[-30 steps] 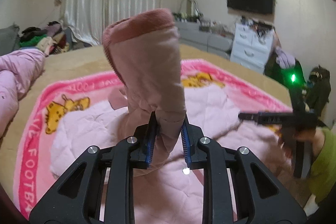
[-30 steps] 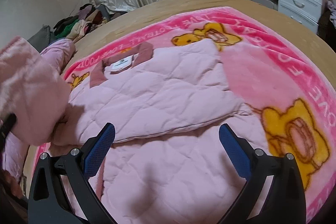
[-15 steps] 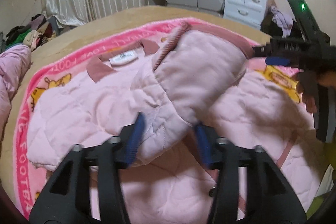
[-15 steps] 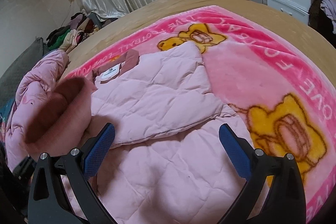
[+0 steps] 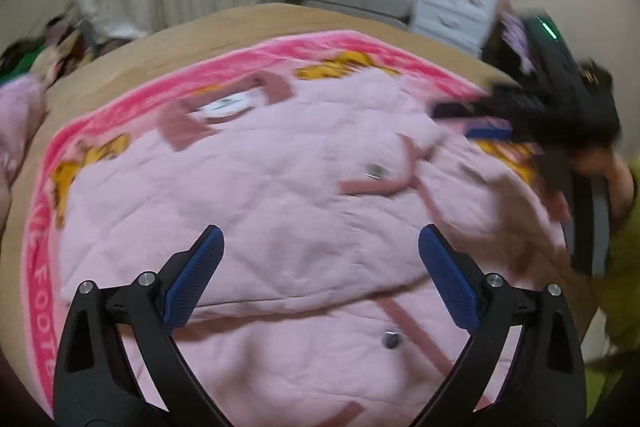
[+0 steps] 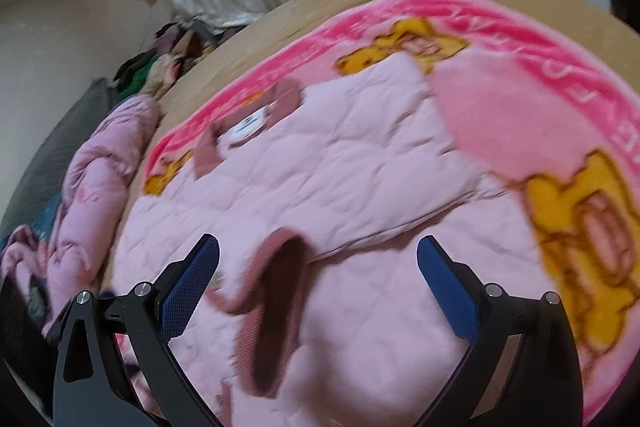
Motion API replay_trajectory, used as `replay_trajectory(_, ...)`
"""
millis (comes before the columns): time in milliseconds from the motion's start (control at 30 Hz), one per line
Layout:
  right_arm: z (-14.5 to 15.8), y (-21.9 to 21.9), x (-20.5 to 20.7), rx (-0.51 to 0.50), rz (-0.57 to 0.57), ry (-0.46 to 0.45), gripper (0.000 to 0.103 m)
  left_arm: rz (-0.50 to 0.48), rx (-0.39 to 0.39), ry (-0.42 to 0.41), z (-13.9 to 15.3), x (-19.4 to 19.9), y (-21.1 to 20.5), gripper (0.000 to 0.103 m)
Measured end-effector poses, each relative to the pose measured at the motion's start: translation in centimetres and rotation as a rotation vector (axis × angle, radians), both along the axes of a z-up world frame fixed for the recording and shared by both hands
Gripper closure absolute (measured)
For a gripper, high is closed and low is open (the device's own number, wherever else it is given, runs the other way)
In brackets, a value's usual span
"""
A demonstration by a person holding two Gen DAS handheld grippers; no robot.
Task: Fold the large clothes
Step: 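Lay the sleeve on the jacket body and open the left tool, then close the right tool on the ribbed jacket edge and lift it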
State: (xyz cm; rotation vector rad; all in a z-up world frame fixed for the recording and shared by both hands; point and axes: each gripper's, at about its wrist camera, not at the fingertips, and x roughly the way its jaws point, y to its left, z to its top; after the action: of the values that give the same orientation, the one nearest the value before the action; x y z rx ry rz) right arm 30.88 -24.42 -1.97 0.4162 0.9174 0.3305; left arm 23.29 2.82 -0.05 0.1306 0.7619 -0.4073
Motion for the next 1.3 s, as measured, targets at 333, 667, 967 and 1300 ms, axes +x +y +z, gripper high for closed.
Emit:
replay_trajectory(333, -1.8, 5.1, -1.7, 0.022, 0.160, 0.055, 0.006, 0.432, -0.082, -0.023, 1.3, 2.3, 12.0, 0.009)
replay_trajectory(667, -3.8, 8.6, -3.3, -0.046, 0.243, 0.059, 0.056, 0.590, -0.169, -0.024, 1.5, 2.1, 17.8, 0.009)
replay_trajectory(967, 1.0, 10.4, -3.5, -0.153, 0.327, -0.167, 0.093, 0.647, -0.233, -0.023, 1.1, 1.9, 19.2, 0.009)
replay_trajectory(1300, 10.3, 10.3, 1.1, -0.267, 0.289, -0.426, 0.094, 0.658, -0.236, -0.030, 0.6, 2.2, 19.0, 0.009)
